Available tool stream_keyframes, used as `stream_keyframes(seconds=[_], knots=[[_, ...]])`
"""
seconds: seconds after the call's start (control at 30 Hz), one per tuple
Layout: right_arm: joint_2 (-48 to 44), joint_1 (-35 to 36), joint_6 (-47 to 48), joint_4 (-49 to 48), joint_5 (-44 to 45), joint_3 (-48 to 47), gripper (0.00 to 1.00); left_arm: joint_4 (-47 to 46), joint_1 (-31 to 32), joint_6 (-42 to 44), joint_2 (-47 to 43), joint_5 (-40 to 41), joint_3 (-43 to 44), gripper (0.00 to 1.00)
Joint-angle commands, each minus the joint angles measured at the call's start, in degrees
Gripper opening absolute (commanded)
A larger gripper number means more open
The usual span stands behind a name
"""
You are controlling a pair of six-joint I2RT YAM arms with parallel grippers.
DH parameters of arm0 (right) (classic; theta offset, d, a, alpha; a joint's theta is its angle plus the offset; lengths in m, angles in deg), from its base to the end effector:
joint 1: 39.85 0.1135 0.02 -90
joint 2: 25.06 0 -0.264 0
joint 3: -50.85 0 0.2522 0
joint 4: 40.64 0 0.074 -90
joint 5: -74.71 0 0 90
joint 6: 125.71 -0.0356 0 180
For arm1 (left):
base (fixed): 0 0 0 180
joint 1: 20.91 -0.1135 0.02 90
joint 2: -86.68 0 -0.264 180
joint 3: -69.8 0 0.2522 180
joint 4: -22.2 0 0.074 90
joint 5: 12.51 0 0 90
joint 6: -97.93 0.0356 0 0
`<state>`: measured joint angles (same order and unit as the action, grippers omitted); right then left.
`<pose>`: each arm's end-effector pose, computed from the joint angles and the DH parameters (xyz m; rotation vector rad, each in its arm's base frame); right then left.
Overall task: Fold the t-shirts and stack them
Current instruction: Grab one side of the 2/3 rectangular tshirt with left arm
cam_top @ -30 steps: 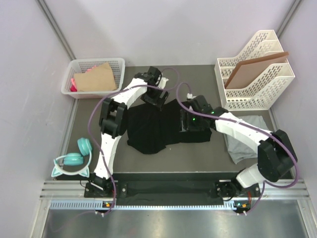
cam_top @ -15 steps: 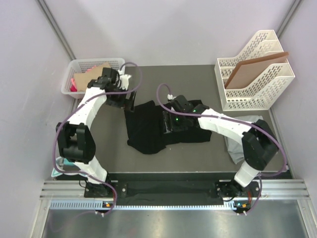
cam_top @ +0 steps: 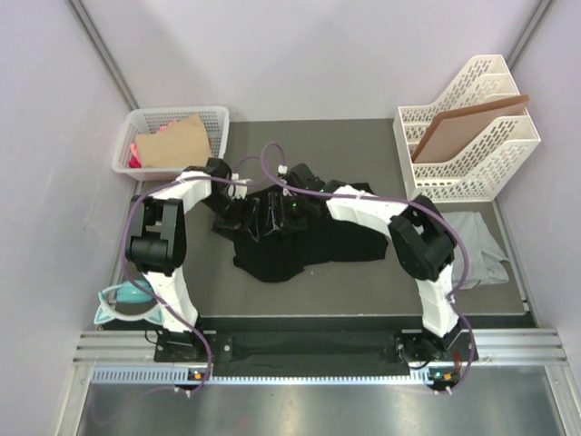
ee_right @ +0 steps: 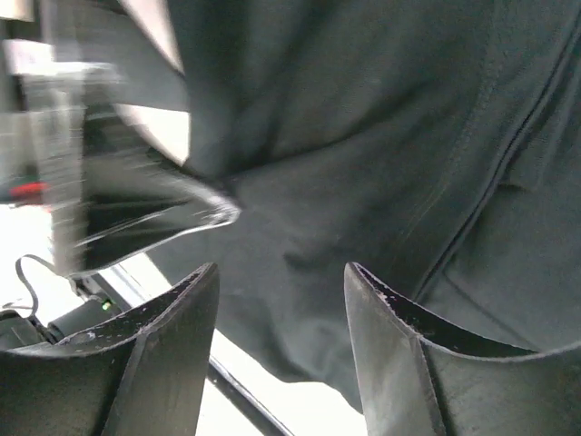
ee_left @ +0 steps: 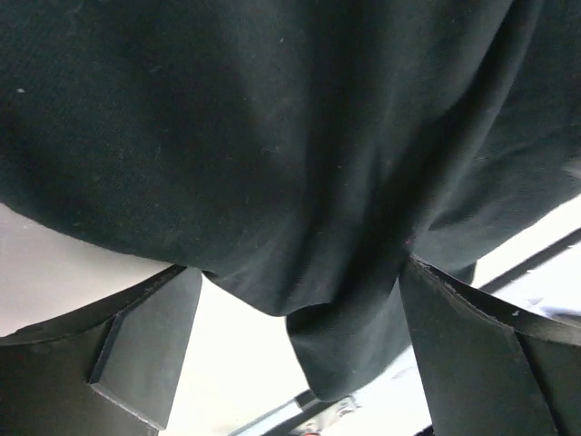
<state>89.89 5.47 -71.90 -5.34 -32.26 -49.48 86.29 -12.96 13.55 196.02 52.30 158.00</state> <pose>0.3055 0.3237 0.2065 -0.3541 2.6257 0.9289 0.3460 -0.0636 0.1658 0.3815 2.9705 -0.6715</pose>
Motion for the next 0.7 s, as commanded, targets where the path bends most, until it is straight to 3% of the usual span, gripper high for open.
stream_keyframes(seconds=[0.0, 0.13, 0.23, 0.27, 0.33, 0.6, 0.67], knots=[[4.65, -3.65, -3.98, -2.82, -4.74, 0.51, 0.57, -2.33, -0.21, -1.5, 1.93, -5.39, 0.98, 0.94], [4.75, -6.56, -2.49, 0.52, -1.67, 2.89, 0.56, -3.3, -0.21, -2.02, 3.07, -6.98, 0.98, 0.88], [1.68, -7.7, -1.26, 0.87, -1.04, 4.65, 0.58, -4.09, -0.3, -2.81, 4.39, -9.08, 0.8, 0.62], [0.8, -7.79, -0.91, 1.22, -1.13, 4.48, 0.59, -4.1, -0.3, -2.82, 5.35, -9.96, 1.32, 0.49], [-1.83, -7.79, -0.38, 2.01, -2.1, 4.12, 0.59, -3.39, -0.47, -2.03, 6.15, -11.8, 2.47, 0.03], [-16.15, -7.7, -1.08, 3.07, -3.51, 7.55, 0.61, 2.93, -7.59, 2.09, 5.1, -15.5, 5.89, 0.0], [-20.36, -7.79, -0.73, 4.38, -1.76, 9.04, 0.61, 4.77, -12.06, 3.42, 3.96, -15.16, 6.95, 0.0]])
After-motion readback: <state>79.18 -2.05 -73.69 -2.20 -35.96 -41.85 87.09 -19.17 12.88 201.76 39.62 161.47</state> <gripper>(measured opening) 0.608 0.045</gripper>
